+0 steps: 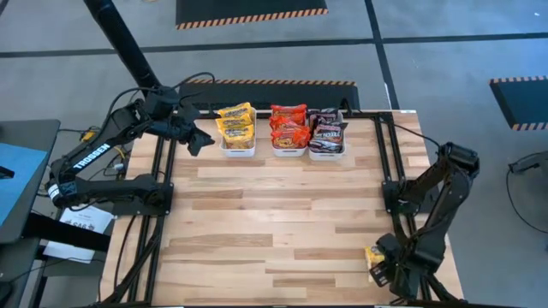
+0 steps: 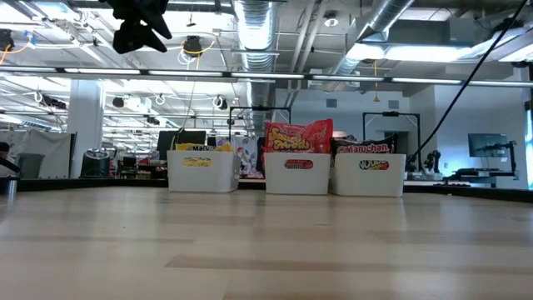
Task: Sort Maruchan noodles
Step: Put the yellow noodle pack into the left white bin
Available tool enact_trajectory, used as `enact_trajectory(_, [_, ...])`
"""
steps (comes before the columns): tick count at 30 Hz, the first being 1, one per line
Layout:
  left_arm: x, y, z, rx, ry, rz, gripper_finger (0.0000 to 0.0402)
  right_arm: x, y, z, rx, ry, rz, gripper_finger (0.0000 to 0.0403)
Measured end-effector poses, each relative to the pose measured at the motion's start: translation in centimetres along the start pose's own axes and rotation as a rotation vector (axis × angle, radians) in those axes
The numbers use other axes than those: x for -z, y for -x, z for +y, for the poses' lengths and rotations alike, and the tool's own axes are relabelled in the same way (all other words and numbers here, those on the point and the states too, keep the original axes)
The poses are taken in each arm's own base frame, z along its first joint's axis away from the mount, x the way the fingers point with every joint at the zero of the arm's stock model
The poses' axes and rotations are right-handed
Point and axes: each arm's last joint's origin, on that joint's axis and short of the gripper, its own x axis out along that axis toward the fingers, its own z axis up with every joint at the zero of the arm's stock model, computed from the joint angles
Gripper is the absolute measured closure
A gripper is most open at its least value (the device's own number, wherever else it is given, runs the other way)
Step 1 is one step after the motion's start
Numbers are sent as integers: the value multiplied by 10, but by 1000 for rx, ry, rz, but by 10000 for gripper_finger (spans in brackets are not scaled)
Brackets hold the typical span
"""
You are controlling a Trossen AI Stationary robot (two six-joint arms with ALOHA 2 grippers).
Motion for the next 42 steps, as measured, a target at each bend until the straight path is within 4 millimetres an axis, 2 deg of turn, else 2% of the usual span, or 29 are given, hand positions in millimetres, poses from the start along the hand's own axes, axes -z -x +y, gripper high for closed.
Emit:
enact_trajectory(5, [0,0,0,-4,22,-1,265,-5,-7,-4,24,64,-19,175])
enact_trajectory(15, [0,0,1,-45,42,-14,265,-17,-13,4,52,562,-30,175])
enact_trajectory(24, [0,0,1,-49,53,-15,265,-39,-49,-6,82,546,96,175])
enact_trajectory(28, [0,0,1,-50,53,-15,265,-45,-59,-5,20,556,158,179])
enact_trajectory(32, [0,0,1,-50,53,-15,265,-54,-62,-5,28,494,178,219])
enact_trajectory(39, [0,0,1,-51,54,-14,265,-67,-62,1,27,431,179,372])
enact_trajectory(42, [0,0,1,-50,75,-14,265,-70,-62,3,19,418,183,390])
